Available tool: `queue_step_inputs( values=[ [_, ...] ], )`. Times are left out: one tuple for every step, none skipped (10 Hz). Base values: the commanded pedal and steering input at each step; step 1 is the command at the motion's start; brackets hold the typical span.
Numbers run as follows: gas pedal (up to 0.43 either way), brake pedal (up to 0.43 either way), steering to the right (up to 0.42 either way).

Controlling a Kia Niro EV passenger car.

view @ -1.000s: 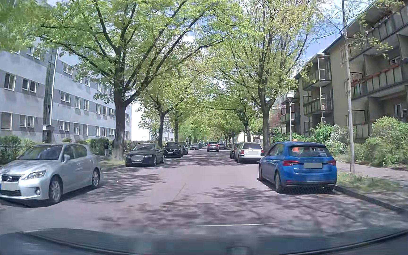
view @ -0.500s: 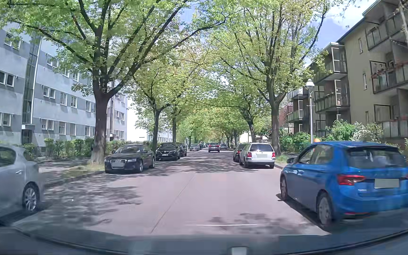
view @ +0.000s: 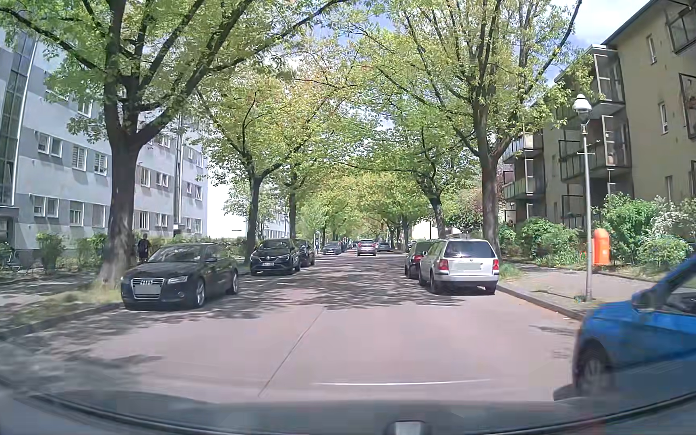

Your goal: Follow the waypoints while adhering to traffic rules and regulations

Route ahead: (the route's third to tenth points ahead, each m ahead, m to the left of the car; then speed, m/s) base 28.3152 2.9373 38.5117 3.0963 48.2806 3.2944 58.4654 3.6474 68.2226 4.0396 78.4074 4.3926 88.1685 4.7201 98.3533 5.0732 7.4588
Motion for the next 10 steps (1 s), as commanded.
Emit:
queue_step_inputs(
  values=[
    [0.449, 0.018, -0.009],
    [0.449, 0.018, -0.01],
    [0.449, 0.018, -0.01],
    [0.449, 0.018, -0.009],
    [0.461, 0.018, -0.008],
    [0.461, 0.018, -0.006],
    [0.461, 0.024, -0.006],
    [0.461, 0.018, -0.006],
    [0.461, 0.018, -0.006],
    [0.461, 0.018, -0.005]
  ],
)
